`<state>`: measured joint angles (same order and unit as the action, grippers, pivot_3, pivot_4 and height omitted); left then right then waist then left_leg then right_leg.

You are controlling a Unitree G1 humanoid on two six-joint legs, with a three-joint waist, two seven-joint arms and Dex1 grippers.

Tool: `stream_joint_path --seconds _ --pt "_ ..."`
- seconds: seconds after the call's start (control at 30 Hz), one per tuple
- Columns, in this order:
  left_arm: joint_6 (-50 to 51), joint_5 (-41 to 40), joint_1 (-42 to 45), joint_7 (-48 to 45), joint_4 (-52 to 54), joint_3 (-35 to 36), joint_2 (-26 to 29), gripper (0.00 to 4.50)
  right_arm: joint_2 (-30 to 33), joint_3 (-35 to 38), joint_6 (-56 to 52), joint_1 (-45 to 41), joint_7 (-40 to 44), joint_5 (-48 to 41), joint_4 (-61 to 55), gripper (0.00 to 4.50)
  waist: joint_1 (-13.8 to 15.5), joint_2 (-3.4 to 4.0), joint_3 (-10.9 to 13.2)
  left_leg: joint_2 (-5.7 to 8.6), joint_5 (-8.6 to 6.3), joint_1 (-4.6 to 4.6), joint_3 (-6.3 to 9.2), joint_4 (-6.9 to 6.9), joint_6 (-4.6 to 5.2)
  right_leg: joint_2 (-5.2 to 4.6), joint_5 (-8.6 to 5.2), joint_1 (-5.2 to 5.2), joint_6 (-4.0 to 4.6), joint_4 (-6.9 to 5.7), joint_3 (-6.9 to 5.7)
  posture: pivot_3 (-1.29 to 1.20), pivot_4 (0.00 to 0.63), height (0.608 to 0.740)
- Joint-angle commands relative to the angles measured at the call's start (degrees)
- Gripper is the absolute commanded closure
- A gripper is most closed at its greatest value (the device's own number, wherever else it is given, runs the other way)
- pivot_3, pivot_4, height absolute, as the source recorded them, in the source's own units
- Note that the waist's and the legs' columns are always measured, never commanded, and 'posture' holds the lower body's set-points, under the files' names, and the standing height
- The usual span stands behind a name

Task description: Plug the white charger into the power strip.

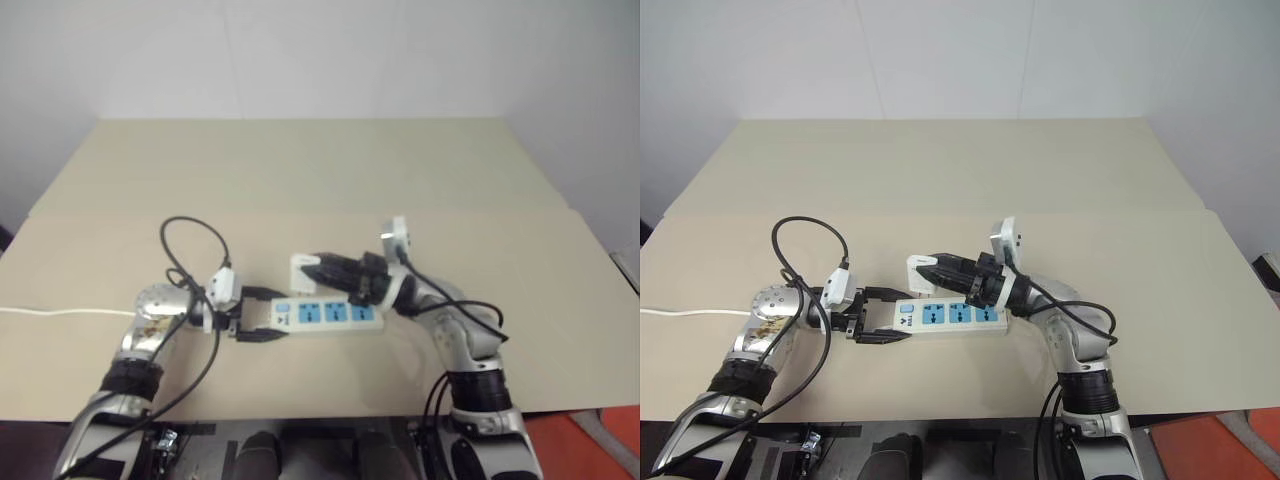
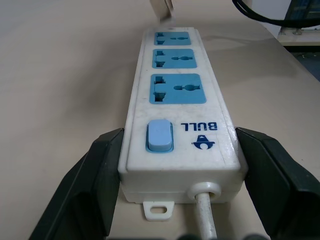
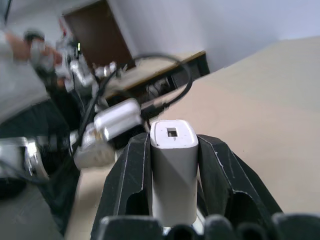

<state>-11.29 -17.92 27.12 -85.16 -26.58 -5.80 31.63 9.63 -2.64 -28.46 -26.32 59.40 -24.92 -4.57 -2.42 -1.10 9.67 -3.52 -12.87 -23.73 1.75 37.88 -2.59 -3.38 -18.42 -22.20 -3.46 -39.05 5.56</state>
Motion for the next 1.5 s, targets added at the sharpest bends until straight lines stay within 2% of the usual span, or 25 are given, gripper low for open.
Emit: stream_joint_path --seconds 0.03,0.23,0.57,1.07,1.5 --pt "-0.6 1.2 -0.2 -0.4 0.5 -0.5 0.7 1.29 1.1 -2.5 8.9 -0.2 2.4 2.3 2.2 3.37 0.0 0.0 0.0 0.0 0.0 0.0 0.0 0.0 0.0 0.0 0.0 0.0 0.0 0.0 0.0 0.0 0.15 0.74" --pt "-0.7 1.2 0.2 -0.6 0.3 -0.5 0.5 1.29 2.4 -3.8 18.5 -1.4 4.8 4.0 8.2 3.37 0.0 0.0 0.0 0.0 0.0 0.0 0.0 0.0 0.0 0.0 0.0 0.01 0.0 0.02 0.0 0.0 0.15 0.74" --pt "-0.7 0.9 0.5 -1.1 -0.3 -0.5 0.4 1.29 4.2 -4.2 22.9 -2.5 8.6 3.7 14.0 3.37 0.0 0.0 0.0 -0.01 0.0 0.01 0.0 0.0 0.0 0.01 0.0 0.02 0.0 0.01 0.0 0.0 0.15 0.74" --pt "-0.9 0.7 0.4 -1.8 -0.6 -0.4 0.7 1.29 -0.3 -5.7 30.4 -5.8 11.8 4.3 23.7 3.37 0.0 0.0 0.0 -0.02 0.0 0.08 0.0 0.0 0.0 0.01 0.0 0.05 0.0 0.01 0.0 0.0 0.15 0.74" --pt "-0.8 0.7 0.2 -2.1 -0.3 -0.3 1.3 1.29 3.4 -4.5 32.7 -7.9 15.5 4.0 30.4 3.37 -0.1 0.0 0.0 -0.04 0.0 0.17 0.0 0.0 0.0 0.02 0.0 0.1 0.0 -0.02 0.01 0.0 0.15 0.74"
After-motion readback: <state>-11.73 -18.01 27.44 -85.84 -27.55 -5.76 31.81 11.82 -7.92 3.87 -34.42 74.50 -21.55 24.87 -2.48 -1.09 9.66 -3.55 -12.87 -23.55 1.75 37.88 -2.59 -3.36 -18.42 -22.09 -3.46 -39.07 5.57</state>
